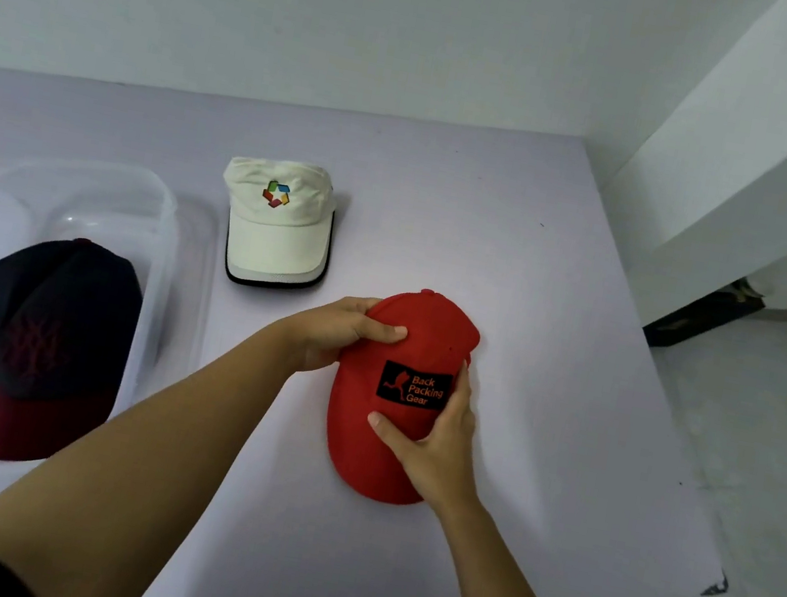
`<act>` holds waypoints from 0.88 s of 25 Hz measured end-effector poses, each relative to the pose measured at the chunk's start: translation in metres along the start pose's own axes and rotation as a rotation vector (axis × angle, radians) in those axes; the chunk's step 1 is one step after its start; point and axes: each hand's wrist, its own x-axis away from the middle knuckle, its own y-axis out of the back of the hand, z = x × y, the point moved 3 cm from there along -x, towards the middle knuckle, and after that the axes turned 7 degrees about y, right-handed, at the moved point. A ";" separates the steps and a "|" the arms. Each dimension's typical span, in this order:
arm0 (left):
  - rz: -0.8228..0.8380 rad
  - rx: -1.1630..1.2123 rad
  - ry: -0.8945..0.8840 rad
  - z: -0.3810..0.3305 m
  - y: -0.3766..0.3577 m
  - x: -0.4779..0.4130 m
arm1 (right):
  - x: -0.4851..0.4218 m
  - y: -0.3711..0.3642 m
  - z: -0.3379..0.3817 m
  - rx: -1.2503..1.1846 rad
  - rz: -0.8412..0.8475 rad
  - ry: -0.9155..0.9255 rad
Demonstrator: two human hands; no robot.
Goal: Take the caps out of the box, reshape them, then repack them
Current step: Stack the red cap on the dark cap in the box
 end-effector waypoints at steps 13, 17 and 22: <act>-0.295 -0.209 -0.445 -0.126 0.184 0.218 | -0.011 -0.145 0.184 -0.126 0.050 0.328; -0.437 -0.216 -0.520 -0.128 0.257 0.272 | -0.005 -0.219 0.221 -0.003 0.132 0.432; -0.509 -0.221 -0.591 -0.117 0.309 0.293 | -0.032 -0.277 0.218 0.292 0.456 0.236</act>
